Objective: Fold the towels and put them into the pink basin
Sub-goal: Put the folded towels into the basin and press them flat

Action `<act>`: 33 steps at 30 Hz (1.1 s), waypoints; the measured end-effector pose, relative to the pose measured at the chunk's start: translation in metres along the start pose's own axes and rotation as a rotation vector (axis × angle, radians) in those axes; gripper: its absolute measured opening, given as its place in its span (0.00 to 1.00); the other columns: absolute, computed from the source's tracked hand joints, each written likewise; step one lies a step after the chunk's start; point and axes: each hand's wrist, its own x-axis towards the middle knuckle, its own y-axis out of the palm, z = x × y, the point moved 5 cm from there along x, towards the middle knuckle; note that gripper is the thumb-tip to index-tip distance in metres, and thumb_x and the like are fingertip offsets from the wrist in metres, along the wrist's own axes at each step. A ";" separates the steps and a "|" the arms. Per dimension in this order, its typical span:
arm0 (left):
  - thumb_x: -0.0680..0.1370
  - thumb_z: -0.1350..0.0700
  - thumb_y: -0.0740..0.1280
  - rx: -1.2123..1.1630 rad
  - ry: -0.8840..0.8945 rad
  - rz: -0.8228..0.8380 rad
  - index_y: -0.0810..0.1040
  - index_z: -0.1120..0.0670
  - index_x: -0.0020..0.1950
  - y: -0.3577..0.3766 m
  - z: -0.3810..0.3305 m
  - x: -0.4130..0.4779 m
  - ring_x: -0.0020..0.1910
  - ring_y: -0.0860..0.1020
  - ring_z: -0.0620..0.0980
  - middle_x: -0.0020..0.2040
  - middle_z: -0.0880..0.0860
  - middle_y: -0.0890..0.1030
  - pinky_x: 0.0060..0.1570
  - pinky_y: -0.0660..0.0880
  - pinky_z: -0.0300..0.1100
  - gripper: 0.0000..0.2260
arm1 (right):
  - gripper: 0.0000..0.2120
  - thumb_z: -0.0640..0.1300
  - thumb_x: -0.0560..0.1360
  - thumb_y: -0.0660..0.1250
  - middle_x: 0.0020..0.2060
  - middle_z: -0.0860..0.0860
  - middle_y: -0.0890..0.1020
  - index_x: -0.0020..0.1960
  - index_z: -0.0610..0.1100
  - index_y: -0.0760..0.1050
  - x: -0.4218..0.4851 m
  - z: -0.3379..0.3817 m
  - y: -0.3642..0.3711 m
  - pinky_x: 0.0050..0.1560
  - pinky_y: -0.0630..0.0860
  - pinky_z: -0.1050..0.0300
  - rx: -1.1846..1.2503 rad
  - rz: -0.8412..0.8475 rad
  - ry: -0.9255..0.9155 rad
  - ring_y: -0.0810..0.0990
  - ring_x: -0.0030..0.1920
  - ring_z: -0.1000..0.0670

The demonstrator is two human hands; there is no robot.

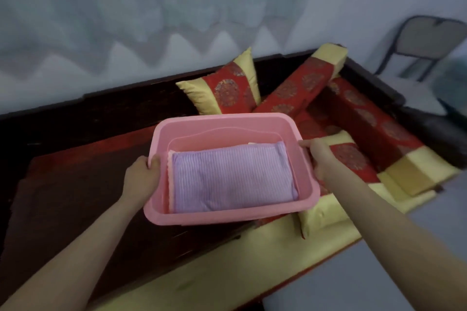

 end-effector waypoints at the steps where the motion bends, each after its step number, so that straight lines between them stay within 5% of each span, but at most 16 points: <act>1: 0.81 0.47 0.56 0.005 0.051 0.031 0.73 0.62 0.47 0.014 -0.024 0.000 0.43 0.76 0.59 0.44 0.59 0.76 0.44 0.74 0.49 0.18 | 0.11 0.45 0.73 0.64 0.26 0.46 0.82 0.49 0.40 0.79 -0.008 -0.002 -0.029 0.42 0.74 0.55 0.046 -0.041 0.006 0.77 0.37 0.44; 4: 0.80 0.48 0.56 0.021 0.187 0.128 0.73 0.62 0.45 0.059 -0.094 -0.008 0.44 0.76 0.60 0.44 0.59 0.76 0.42 0.71 0.47 0.17 | 0.09 0.43 0.74 0.62 0.21 0.48 0.80 0.42 0.40 0.78 -0.029 -0.007 -0.112 0.36 0.72 0.55 0.177 -0.147 0.010 0.76 0.34 0.46; 8: 0.80 0.48 0.56 0.017 0.311 0.259 0.73 0.61 0.48 0.130 -0.181 -0.034 0.45 0.76 0.58 0.46 0.59 0.77 0.45 0.72 0.48 0.16 | 0.08 0.43 0.71 0.65 0.31 0.46 0.80 0.47 0.40 0.78 -0.054 -0.016 -0.224 0.39 0.72 0.56 0.275 -0.328 -0.001 0.76 0.36 0.46; 12: 0.80 0.47 0.56 0.053 0.470 0.342 0.74 0.61 0.46 0.218 -0.277 -0.084 0.44 0.75 0.59 0.44 0.59 0.76 0.43 0.70 0.47 0.18 | 0.08 0.43 0.72 0.63 0.23 0.46 0.80 0.46 0.40 0.77 -0.077 -0.036 -0.348 0.38 0.71 0.55 0.375 -0.453 0.002 0.76 0.36 0.45; 15: 0.80 0.49 0.57 0.037 0.563 0.405 0.75 0.63 0.45 0.299 -0.351 -0.137 0.43 0.75 0.58 0.42 0.58 0.76 0.42 0.68 0.46 0.18 | 0.09 0.44 0.71 0.64 0.26 0.45 0.80 0.47 0.40 0.77 -0.087 -0.058 -0.453 0.41 0.72 0.55 0.426 -0.548 0.001 0.76 0.36 0.45; 18: 0.80 0.49 0.57 0.018 0.605 0.469 0.74 0.62 0.43 0.383 -0.416 -0.186 0.44 0.77 0.60 0.42 0.58 0.76 0.42 0.70 0.47 0.18 | 0.08 0.46 0.73 0.63 0.31 0.45 0.77 0.43 0.41 0.76 -0.093 -0.073 -0.556 0.38 0.71 0.56 0.478 -0.635 -0.010 0.74 0.33 0.46; 22: 0.80 0.48 0.56 0.016 0.665 0.540 0.75 0.62 0.43 0.473 -0.486 -0.250 0.46 0.77 0.62 0.42 0.59 0.77 0.44 0.71 0.49 0.18 | 0.17 0.51 0.77 0.58 0.19 0.47 0.76 0.36 0.41 0.73 -0.094 -0.083 -0.668 0.34 0.68 0.56 0.585 -0.694 -0.006 0.72 0.31 0.46; 27: 0.80 0.49 0.57 0.042 0.726 0.592 0.77 0.66 0.46 0.569 -0.571 -0.303 0.51 0.77 0.64 0.49 0.66 0.79 0.51 0.70 0.50 0.20 | 0.18 0.51 0.79 0.56 0.29 0.45 0.75 0.36 0.41 0.72 -0.080 -0.088 -0.789 0.35 0.68 0.55 0.653 -0.770 0.008 0.71 0.32 0.47; 33: 0.79 0.48 0.56 0.077 0.747 0.636 0.72 0.58 0.34 0.676 -0.673 -0.312 0.45 0.77 0.62 0.39 0.60 0.76 0.43 0.70 0.48 0.19 | 0.13 0.44 0.75 0.60 0.15 0.51 0.73 0.33 0.43 0.70 -0.004 -0.075 -0.901 0.30 0.69 0.59 0.666 -0.804 0.043 0.71 0.27 0.50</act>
